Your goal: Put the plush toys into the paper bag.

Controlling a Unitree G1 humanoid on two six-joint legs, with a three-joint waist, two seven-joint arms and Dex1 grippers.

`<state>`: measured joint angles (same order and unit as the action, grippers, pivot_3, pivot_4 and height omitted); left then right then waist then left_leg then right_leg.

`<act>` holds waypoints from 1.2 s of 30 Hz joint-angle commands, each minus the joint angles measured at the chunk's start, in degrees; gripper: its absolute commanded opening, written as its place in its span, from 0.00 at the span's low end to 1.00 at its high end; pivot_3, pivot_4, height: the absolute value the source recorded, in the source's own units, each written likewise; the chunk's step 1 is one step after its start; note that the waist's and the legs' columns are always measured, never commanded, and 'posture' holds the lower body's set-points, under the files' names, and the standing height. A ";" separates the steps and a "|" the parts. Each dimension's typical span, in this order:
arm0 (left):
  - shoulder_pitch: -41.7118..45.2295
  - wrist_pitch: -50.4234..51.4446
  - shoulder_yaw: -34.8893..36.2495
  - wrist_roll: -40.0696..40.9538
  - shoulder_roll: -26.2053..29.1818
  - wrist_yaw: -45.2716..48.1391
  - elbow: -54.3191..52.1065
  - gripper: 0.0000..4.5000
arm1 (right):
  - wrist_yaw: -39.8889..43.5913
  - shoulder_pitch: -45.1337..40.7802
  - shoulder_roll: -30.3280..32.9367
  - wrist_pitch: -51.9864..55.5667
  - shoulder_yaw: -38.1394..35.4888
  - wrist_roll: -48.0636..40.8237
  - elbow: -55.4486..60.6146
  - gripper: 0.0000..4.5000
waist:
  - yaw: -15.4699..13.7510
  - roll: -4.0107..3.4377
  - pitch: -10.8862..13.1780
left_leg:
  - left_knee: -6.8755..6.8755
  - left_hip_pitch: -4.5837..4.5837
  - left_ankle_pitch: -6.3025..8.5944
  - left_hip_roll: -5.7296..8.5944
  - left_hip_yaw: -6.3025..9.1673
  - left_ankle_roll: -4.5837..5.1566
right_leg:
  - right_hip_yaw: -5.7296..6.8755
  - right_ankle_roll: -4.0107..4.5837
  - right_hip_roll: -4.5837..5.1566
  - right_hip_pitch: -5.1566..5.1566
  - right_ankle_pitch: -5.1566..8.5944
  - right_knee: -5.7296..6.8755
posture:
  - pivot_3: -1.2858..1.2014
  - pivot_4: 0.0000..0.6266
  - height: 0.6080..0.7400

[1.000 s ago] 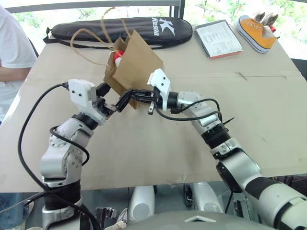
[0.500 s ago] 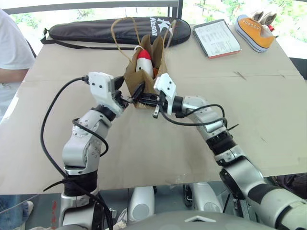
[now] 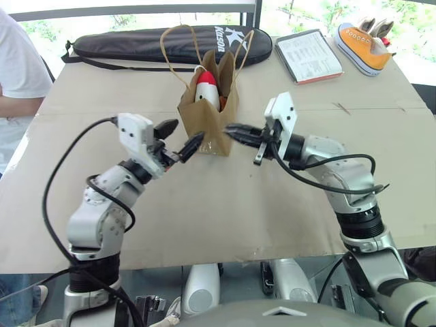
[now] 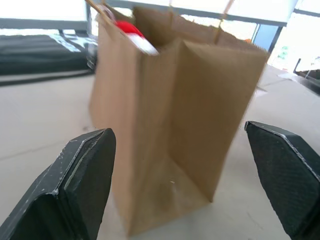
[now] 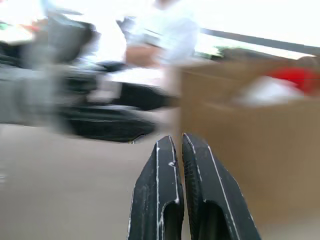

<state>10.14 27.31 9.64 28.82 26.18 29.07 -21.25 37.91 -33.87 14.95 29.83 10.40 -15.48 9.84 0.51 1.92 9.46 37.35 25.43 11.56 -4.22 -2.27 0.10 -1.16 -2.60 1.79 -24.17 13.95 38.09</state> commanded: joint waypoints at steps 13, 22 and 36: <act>4.04 -6.63 -9.82 -14.68 -7.42 -9.76 0.16 1.00 | -4.05 -10.11 -9.74 -12.39 0.88 6.73 -20.99 0.01 | 0.02 -0.01 0.00 | -0.10 -0.04 0.00 -0.03 -0.06 0.01 | -0.10 0.00 -0.06 0.01 -0.01 -0.06 | 0.52 0.24 1.00; 7.63 -10.28 -13.20 -21.96 -11.53 -13.83 5.85 1.00 | -1.80 -9.16 -10.04 -12.07 1.57 6.44 -19.68 0.01 | 0.14 -0.01 0.00 | -0.10 -0.09 0.00 -0.03 -0.06 0.01 | -0.10 -0.01 -0.08 0.03 -0.01 -0.03 | 0.52 0.24 1.00; 11.12 -16.59 -11.99 -21.94 -12.74 -11.46 15.02 0.16 | -4.04 -0.98 -5.34 -5.52 -1.25 5.13 -3.37 0.00 | -0.14 -0.01 0.00 | -0.10 -0.08 0.00 -0.02 -0.06 0.01 | -0.09 -0.01 -0.06 0.04 -0.01 -0.04 | 0.52 0.24 1.00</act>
<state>20.25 13.07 -2.70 6.72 12.89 16.01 -5.98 34.60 -35.58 8.57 23.25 11.29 -9.24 0.85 0.37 1.91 9.46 37.25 25.35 11.56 -4.25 -2.33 0.11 -1.24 -2.61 1.73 -24.13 13.95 38.04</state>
